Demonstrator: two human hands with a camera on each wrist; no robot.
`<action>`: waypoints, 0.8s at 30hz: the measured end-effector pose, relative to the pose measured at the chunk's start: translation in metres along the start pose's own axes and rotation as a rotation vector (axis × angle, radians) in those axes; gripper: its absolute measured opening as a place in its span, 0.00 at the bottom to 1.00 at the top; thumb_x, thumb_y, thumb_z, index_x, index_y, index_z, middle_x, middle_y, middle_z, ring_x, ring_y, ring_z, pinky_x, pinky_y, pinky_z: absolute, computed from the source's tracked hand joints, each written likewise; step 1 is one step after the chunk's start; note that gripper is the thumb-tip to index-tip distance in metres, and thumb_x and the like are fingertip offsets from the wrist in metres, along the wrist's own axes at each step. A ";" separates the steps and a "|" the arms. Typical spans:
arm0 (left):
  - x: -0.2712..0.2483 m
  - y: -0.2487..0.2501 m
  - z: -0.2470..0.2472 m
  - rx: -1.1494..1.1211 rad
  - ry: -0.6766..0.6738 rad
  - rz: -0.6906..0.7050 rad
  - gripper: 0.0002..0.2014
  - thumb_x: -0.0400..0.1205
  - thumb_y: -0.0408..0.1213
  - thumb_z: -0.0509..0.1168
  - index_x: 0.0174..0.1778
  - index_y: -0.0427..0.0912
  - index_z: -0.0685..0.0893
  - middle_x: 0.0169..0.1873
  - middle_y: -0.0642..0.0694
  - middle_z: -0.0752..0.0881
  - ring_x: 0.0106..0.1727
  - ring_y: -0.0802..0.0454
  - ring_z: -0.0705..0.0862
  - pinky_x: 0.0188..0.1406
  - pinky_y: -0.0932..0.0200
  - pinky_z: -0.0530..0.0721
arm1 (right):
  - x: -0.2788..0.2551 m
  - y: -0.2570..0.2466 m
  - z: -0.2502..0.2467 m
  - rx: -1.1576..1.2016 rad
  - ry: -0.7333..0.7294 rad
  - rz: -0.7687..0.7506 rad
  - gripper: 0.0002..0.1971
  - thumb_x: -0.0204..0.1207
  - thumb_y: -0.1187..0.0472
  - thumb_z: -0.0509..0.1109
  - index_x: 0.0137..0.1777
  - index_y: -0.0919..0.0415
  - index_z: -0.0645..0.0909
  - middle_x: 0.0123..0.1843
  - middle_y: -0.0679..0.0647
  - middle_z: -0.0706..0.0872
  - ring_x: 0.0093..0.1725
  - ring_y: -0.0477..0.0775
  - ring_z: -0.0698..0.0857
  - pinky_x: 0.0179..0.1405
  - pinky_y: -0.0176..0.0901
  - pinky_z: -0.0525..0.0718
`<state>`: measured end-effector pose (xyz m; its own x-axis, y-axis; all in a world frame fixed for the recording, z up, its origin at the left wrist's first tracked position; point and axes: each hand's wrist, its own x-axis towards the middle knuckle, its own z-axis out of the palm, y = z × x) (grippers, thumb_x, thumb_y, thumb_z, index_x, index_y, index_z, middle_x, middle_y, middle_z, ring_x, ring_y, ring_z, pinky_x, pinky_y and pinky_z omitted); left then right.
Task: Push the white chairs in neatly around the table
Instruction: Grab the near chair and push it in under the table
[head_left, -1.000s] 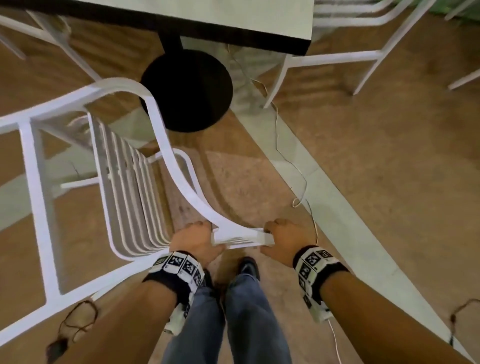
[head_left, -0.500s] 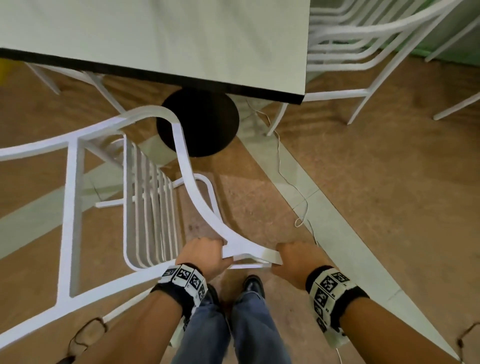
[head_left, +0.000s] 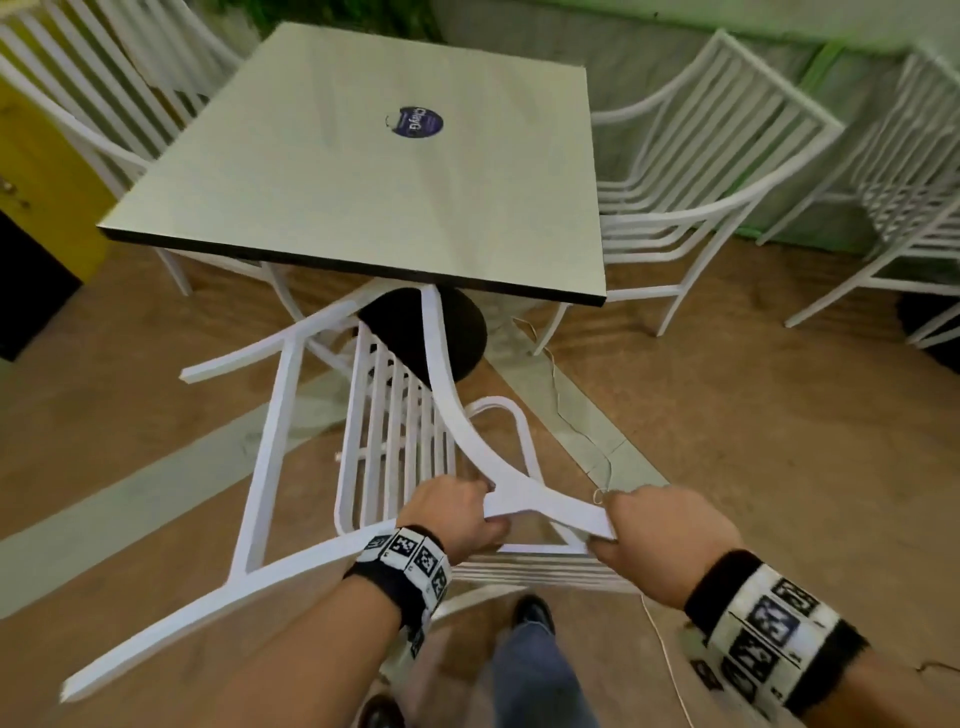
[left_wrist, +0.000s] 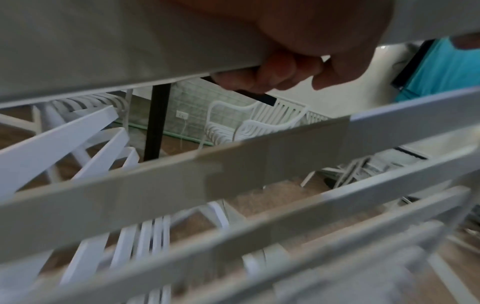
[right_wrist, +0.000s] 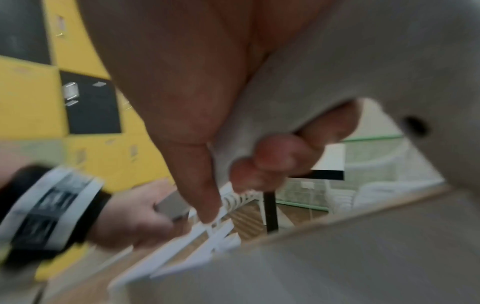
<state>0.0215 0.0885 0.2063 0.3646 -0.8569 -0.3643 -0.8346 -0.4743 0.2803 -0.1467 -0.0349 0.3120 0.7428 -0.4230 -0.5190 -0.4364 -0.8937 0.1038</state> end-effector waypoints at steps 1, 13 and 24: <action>-0.012 -0.009 -0.003 0.014 0.010 0.030 0.21 0.76 0.59 0.61 0.52 0.47 0.84 0.40 0.41 0.90 0.43 0.41 0.86 0.41 0.53 0.82 | -0.011 -0.017 -0.006 0.002 -0.003 0.007 0.16 0.79 0.43 0.58 0.47 0.55 0.78 0.42 0.54 0.87 0.34 0.58 0.80 0.32 0.46 0.76; -0.107 -0.089 -0.010 -0.040 0.145 0.126 0.25 0.72 0.62 0.60 0.53 0.47 0.86 0.41 0.45 0.91 0.42 0.44 0.87 0.41 0.54 0.82 | -0.077 -0.147 -0.051 0.053 -0.073 -0.073 0.10 0.84 0.52 0.56 0.48 0.56 0.75 0.53 0.59 0.85 0.47 0.66 0.83 0.35 0.50 0.68; -0.125 -0.118 0.025 -0.456 0.343 -0.058 0.19 0.60 0.51 0.75 0.31 0.36 0.87 0.26 0.41 0.88 0.27 0.43 0.85 0.30 0.57 0.82 | -0.081 -0.207 -0.088 -0.041 -0.150 -0.236 0.07 0.79 0.73 0.54 0.48 0.64 0.73 0.53 0.65 0.84 0.49 0.65 0.85 0.21 0.42 0.58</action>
<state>0.0641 0.2559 0.1969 0.5815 -0.8070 -0.1028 -0.5744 -0.4968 0.6506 -0.0718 0.1709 0.4076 0.7369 -0.1781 -0.6521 -0.2371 -0.9715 -0.0026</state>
